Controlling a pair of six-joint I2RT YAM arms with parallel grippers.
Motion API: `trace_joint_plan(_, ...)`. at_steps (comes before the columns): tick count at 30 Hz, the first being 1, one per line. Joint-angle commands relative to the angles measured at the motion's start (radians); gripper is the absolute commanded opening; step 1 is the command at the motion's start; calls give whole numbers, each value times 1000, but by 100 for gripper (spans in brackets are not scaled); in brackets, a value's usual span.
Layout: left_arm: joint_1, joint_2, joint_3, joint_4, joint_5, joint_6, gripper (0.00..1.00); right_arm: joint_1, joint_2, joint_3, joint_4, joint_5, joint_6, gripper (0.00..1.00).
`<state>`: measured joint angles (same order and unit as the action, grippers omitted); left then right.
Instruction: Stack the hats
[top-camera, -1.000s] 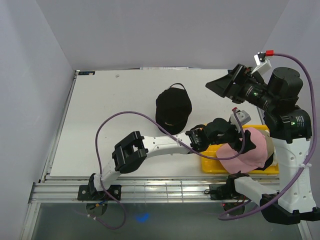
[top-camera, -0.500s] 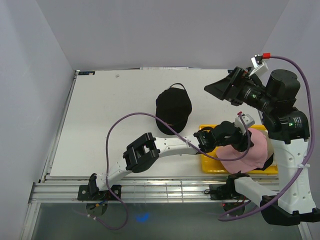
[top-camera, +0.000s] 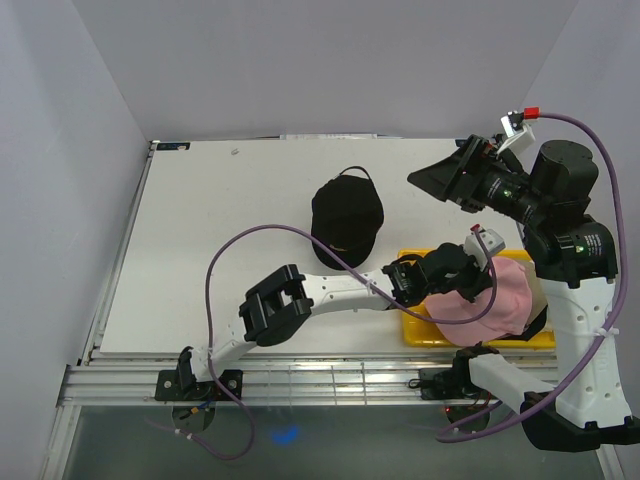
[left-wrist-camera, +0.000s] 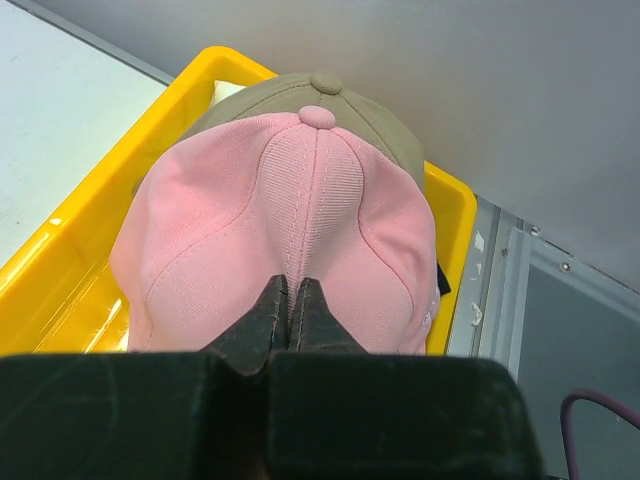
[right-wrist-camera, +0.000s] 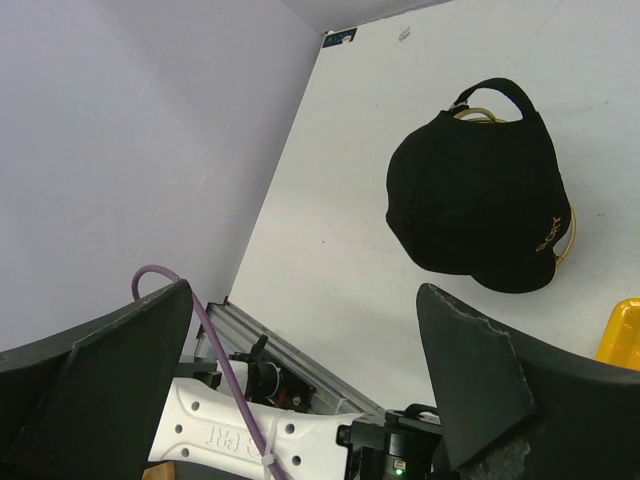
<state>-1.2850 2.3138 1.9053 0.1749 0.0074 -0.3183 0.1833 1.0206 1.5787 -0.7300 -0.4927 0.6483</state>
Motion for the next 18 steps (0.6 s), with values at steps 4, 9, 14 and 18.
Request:
trace_joint_plan(4, -10, -171, -31, -12, -75, 28, 0, -1, 6, 43, 61, 5, 2, 98)
trace_joint_plan(9, -2, -278, -136, 21, -130, 10, 0, -1, 10, 44, 101, -4, 34, 98)
trace_joint_plan(14, 30, -405, -212, 49, -168, -24, 0, -1, 30, 73, 113, 5, 33, 98)
trace_joint_plan(18, 79, -473, -258, 14, -165, -97, 0, -1, 74, 130, 113, 9, 33, 98)
